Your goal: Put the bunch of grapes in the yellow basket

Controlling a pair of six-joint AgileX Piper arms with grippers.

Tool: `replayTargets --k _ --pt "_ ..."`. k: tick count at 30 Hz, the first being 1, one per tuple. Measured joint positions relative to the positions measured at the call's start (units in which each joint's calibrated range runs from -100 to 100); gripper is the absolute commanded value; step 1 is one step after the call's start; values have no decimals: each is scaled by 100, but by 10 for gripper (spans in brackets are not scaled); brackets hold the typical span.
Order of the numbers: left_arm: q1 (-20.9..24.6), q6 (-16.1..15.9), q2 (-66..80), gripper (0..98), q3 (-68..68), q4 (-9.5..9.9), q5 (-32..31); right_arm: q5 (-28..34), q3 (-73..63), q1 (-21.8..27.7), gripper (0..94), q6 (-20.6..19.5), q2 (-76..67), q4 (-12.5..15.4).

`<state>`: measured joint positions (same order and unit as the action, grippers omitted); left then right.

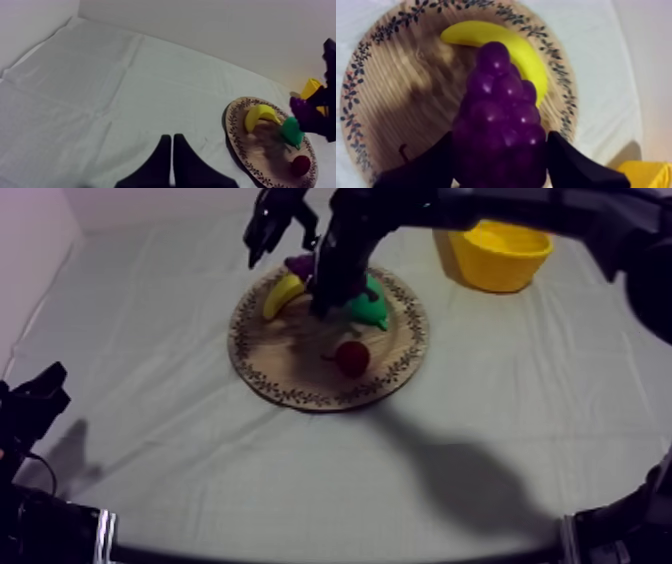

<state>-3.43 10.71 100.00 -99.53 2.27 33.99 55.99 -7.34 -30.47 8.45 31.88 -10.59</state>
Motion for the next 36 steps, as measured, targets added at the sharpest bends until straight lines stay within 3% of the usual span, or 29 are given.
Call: replayTargets --k 16,28,36 --pt "0 0 0 0 0 0 0 -101 2621 480 376 -319 -2967 -81" --pt "0 0 0 0 0 0 0 177 3968 1304 368 -303 -4687 -5" --pt "0 0 0 0 0 0 0 196 4710 1786 367 -555 -5273 -9"
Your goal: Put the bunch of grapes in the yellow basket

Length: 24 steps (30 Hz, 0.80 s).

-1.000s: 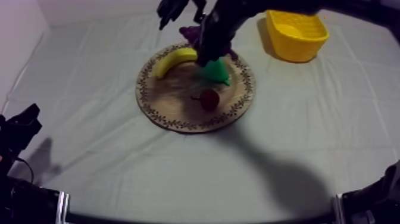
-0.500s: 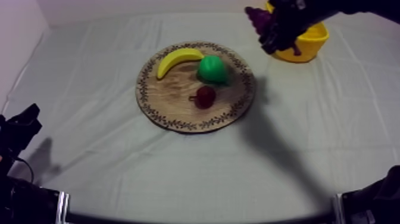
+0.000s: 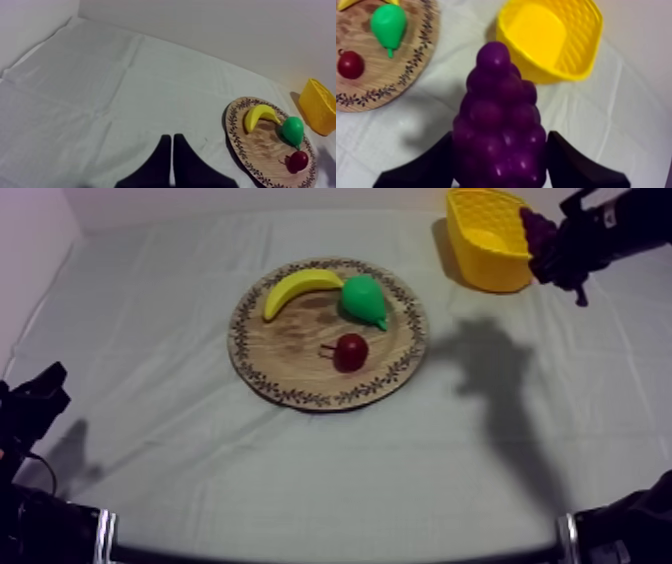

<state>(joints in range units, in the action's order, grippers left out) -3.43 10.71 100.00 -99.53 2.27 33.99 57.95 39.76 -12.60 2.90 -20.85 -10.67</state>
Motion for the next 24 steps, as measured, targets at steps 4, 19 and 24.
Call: replayTargets --k 4,19,24 --pt "0 0 0 0 0 0 0 16 158 48 367 -215 -66 -76" --pt "0 0 0 0 0 0 0 336 -1047 169 375 -591 658 118" --pt "0 0 0 0 0 0 0 345 -1772 332 374 -488 1257 206"
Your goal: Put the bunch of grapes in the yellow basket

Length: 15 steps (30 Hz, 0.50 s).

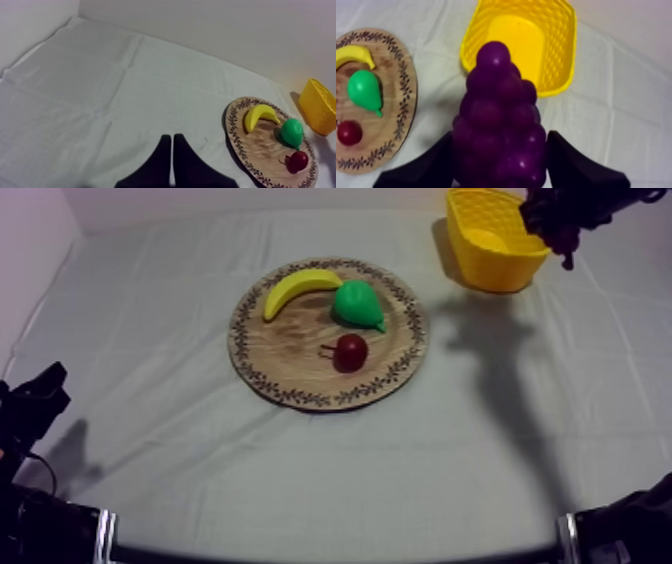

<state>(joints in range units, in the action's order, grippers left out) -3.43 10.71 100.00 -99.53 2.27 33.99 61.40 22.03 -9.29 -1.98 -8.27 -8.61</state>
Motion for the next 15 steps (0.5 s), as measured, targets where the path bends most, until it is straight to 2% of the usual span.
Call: replayTargets --k 9,15 --pt "0 0 0 0 0 0 0 -58 -1446 208 361 -148 1372 -62" --pt "0 0 0 0 0 0 0 171 -2687 250 360 -252 2426 -69"
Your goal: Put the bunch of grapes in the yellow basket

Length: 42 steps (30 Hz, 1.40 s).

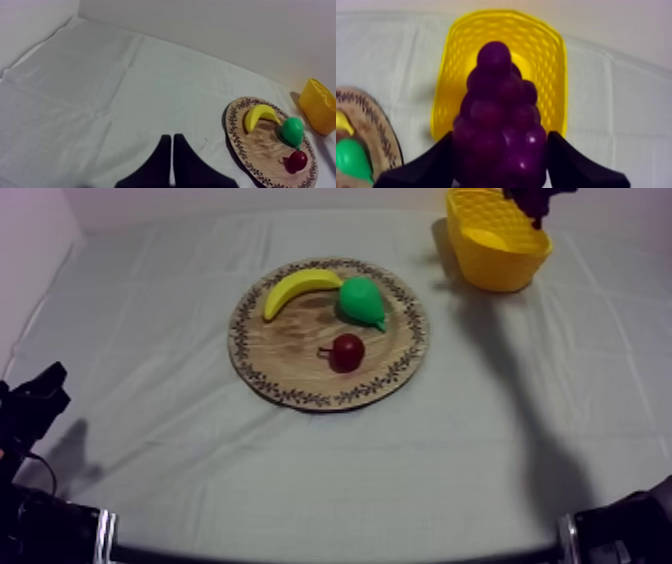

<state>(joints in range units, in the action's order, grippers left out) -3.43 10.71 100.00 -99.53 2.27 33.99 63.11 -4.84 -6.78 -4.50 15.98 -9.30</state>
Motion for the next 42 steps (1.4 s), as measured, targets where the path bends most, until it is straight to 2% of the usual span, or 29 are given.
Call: replayTargets --k 4,12,19,29,31,37,39,42 --pt "0 0 0 0 0 0 0 22 -828 0 362 -70 665 -105" --pt "0 0 0 0 0 0 0 -56 -1908 33 356 -120 1750 -100" --pt "0 0 0 0 0 0 0 -243 -1722 102 354 -173 2282 -110" --pt "0 0 0 0 0 0 0 -576 -1289 163 357 -188 2324 -135" --pt "0 0 0 0 0 0 0 -583 -1260 163 403 -194 2303 -135" --pt "0 0 0 0 0 0 0 -740 -1162 180 747 -251 2178 -141" --pt "0 0 0 0 0 0 0 -795 -1132 199 806 -258 2136 -136" --pt "0 0 0 0 0 0 0 -831 -1114 224 848 -287 2057 -106"
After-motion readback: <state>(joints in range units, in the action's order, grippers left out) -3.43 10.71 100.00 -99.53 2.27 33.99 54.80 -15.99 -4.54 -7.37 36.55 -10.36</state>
